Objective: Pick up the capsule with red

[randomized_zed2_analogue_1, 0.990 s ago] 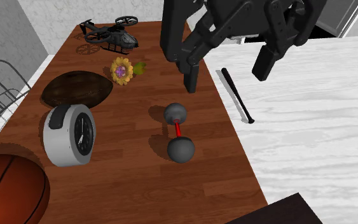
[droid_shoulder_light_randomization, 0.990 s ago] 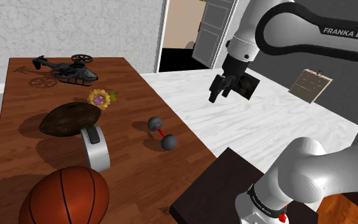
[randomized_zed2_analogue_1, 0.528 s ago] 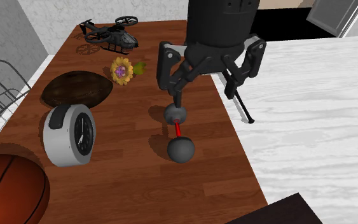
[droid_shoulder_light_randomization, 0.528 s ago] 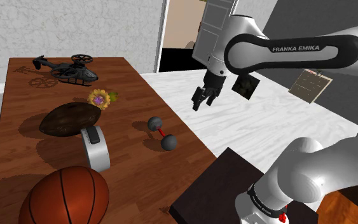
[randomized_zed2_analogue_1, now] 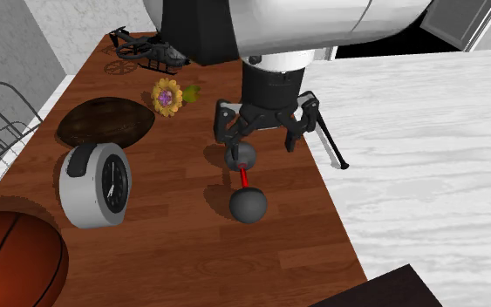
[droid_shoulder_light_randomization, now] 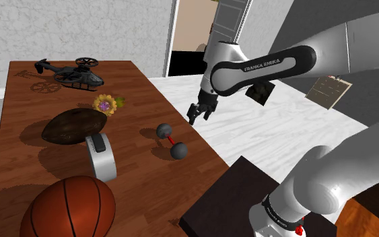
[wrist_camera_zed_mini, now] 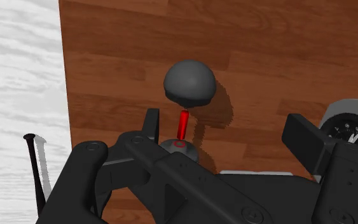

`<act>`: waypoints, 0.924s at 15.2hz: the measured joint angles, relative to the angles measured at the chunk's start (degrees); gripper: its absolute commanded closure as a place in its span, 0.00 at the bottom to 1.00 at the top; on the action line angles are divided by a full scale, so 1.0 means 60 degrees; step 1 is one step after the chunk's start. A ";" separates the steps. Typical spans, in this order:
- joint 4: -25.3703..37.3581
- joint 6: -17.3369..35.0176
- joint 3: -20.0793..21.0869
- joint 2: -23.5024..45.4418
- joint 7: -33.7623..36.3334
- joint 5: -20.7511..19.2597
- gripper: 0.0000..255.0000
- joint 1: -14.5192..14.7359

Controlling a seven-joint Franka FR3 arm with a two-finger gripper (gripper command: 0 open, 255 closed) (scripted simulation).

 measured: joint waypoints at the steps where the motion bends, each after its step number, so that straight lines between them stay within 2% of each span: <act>1: 0.0079 0.0332 0.0045 0.0422 0.0088 0.0019 0.00 0.0021; 7: 0.0958 0.1798 0.0000 0.2826 0.0191 0.0016 0.00 -0.0055; 14: 0.2320 0.2930 -0.0074 0.5399 0.0295 0.0062 0.00 -0.0111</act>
